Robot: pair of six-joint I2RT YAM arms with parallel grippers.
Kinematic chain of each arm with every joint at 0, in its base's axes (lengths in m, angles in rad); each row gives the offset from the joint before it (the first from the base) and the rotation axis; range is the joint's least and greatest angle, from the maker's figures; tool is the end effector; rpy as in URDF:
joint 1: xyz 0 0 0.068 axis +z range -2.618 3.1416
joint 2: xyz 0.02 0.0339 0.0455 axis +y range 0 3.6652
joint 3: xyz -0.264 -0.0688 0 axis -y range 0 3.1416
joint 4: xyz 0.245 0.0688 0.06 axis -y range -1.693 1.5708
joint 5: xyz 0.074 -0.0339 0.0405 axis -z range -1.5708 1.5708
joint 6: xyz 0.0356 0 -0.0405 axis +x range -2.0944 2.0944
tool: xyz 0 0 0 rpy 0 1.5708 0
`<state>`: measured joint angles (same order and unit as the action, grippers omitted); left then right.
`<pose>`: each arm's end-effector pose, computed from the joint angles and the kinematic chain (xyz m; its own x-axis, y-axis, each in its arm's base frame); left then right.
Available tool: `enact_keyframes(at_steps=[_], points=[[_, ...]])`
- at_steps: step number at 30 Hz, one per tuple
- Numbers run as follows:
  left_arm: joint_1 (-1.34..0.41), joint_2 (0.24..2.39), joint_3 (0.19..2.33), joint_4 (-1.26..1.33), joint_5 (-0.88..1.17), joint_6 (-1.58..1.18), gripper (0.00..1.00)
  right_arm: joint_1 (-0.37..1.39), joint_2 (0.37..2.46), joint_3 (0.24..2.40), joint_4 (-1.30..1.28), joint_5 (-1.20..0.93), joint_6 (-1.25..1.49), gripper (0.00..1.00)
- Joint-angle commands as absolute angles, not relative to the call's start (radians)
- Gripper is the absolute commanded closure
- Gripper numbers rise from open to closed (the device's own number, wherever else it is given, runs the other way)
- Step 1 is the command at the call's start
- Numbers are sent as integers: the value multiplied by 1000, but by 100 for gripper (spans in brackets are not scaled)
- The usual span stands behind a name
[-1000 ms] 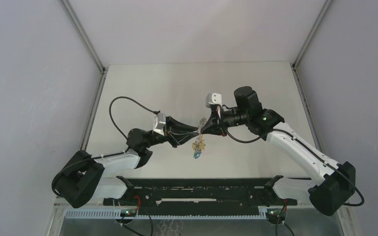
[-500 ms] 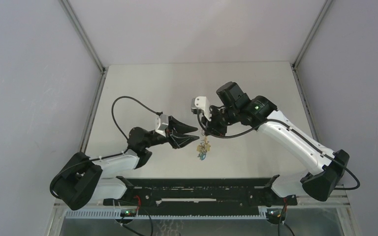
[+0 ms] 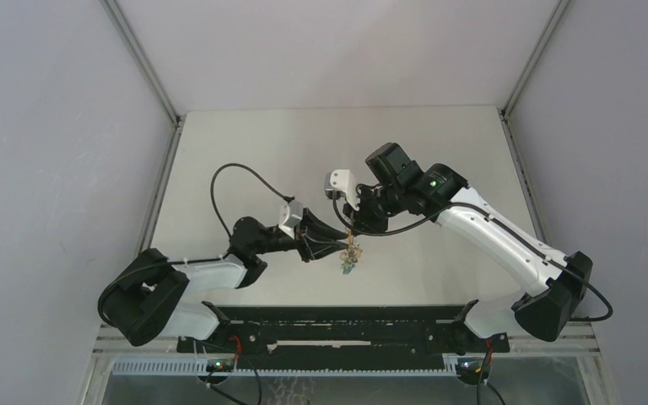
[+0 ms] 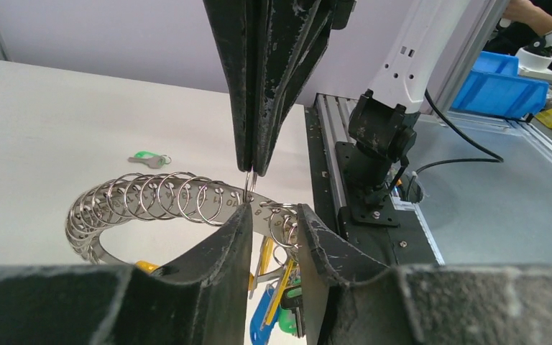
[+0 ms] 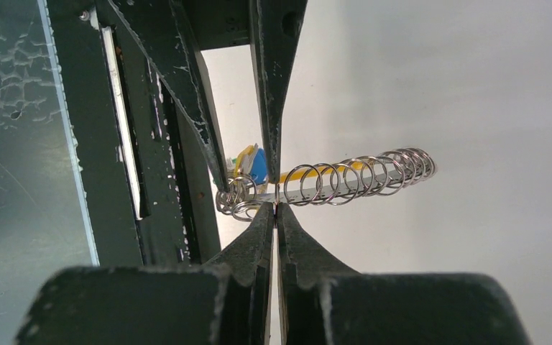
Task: Put the keys on the keyring
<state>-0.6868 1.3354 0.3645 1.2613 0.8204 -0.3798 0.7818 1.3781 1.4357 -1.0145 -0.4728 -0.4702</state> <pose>0.1694 -0.1726 0.2300 -0.1556 -0.1994 -0.9675 0.9870 0.0098 -0.1607 0.1812 0.2028 0.3602 -0.1486 -0.7159 -0.6822 -0.9880 0.1375 0.0708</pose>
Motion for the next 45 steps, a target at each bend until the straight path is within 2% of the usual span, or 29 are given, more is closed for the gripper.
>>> enact_keyframes(at_steps=[1, 14, 21, 24, 30, 32, 39, 45], points=[[-696, 1354, 435, 1332, 843, -400, 67, 795, 1365, 1482, -981, -497, -486, 100], [-706, 1367, 449, 1344, 832, -406, 68, 805, 1377, 1479, -964, -519, -489, 100], [-706, 1353, 425, 1351, 773, -389, 65, 810, 1381, 1475, -964, -519, -489, 100], [-706, 1337, 415, 1304, 749, -359, 61, 810, 1380, 1472, -963, -512, -488, 100], [-706, 1310, 412, 1245, 733, -318, 60, 810, 1373, 1468, -957, -505, -489, 100], [-706, 1310, 414, 1244, 746, -320, 61, 810, 1373, 1468, -956, -504, -491, 100], [-708, 1329, 422, 1289, 795, -357, 74, 810, 1370, 1468, -948, -509, -491, 100], [-714, 1341, 435, 1308, 808, -370, 75, 810, 1368, 1466, -942, -518, -491, 100]])
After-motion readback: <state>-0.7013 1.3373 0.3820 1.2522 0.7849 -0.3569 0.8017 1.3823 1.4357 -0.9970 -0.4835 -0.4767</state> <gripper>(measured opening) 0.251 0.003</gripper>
